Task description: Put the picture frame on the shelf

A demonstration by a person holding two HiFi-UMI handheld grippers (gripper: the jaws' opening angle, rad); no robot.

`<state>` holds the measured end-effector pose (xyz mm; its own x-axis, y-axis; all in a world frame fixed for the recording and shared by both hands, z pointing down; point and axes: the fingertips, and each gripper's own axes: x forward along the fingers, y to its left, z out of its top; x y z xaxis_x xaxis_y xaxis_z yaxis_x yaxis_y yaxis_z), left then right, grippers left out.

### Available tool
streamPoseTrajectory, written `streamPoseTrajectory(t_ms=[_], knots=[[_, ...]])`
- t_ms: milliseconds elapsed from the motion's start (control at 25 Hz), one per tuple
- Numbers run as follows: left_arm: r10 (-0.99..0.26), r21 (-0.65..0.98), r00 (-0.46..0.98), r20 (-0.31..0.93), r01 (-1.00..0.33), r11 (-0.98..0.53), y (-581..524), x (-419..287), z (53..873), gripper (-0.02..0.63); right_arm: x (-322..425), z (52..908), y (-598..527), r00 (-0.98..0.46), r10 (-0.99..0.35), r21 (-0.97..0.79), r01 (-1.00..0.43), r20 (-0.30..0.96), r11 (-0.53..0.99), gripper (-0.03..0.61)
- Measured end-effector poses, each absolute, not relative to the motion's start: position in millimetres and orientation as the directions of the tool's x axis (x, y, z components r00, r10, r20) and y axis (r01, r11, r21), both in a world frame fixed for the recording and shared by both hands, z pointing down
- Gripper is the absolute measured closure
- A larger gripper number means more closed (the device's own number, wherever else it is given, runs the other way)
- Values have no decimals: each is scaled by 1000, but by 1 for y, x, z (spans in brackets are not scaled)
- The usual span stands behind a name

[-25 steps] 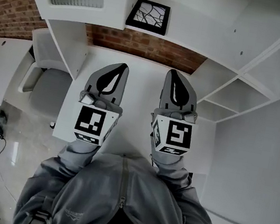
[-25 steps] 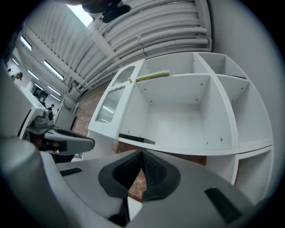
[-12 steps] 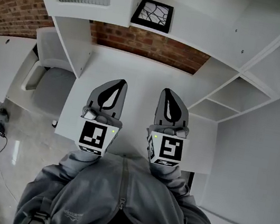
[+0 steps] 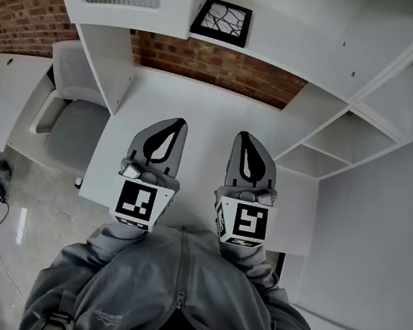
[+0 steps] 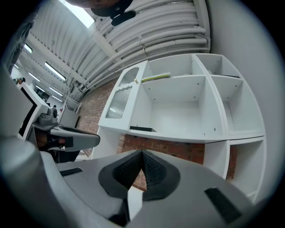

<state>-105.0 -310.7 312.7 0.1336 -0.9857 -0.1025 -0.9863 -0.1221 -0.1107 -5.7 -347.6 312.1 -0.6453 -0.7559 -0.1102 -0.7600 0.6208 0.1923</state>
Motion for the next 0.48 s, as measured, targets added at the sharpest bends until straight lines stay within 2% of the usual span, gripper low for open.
streamPoseTrajectory(t_ms=[480], knots=[[-985, -106, 136, -110, -987, -124, -311, -101, 313, 607, -4, 310, -348, -653, -749, 205, -753, -117, 625, 551]])
